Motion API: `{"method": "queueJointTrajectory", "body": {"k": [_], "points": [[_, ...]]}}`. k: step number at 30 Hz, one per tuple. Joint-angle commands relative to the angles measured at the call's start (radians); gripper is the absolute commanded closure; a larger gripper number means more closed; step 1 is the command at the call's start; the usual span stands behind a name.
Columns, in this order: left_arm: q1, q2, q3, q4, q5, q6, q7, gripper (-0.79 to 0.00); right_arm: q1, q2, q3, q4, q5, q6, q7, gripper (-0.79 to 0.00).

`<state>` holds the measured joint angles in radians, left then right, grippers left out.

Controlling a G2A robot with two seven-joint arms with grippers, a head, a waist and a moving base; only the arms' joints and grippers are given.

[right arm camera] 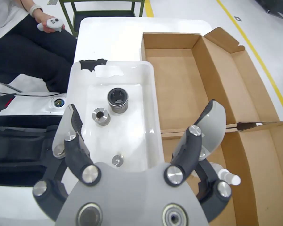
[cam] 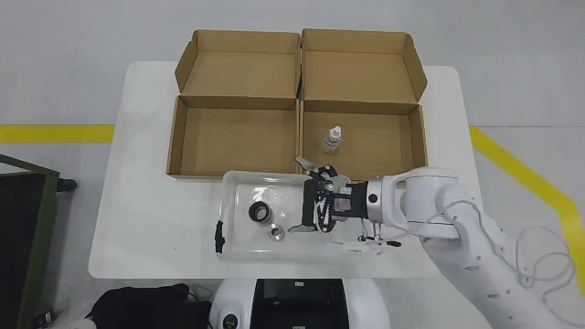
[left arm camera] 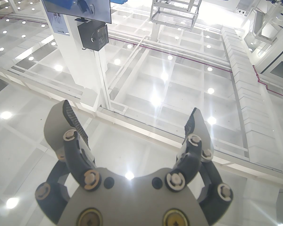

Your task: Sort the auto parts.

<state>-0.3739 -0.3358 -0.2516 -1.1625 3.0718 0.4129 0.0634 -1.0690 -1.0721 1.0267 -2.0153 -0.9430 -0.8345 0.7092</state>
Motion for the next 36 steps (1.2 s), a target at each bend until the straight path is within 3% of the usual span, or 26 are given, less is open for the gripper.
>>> {"method": "queueJointTrajectory", "body": {"k": [1, 10, 26, 34, 36], "points": [[0.0, 0.0, 0.0, 0.0, 0.0, 0.0, 0.0, -0.785, -0.01, 0.004, -0.006, -0.014, 0.003, 0.002, 0.041, -0.785], [0.0, 0.0, 0.0, 0.0, 0.0, 0.0, 0.0, -0.785, -0.017, 0.019, -0.058, -0.047, -0.03, -0.009, 0.236, -0.785], [0.0, 0.0, 0.0, 0.0, 0.0, 0.0, 0.0, -0.785, -0.032, 0.036, -0.123, 0.012, -0.138, 0.001, 0.277, -0.785], [0.0, 0.0, 0.0, 0.0, 0.0, 0.0, 0.0, -0.785, 0.015, 0.03, -0.17, 0.049, -0.217, 0.026, 0.302, -0.566], [0.0, 0.0, 0.0, 0.0, 0.0, 0.0, 0.0, -0.785, 0.025, 0.028, -0.183, 0.061, -0.222, 0.033, 0.31, -0.542]]}}
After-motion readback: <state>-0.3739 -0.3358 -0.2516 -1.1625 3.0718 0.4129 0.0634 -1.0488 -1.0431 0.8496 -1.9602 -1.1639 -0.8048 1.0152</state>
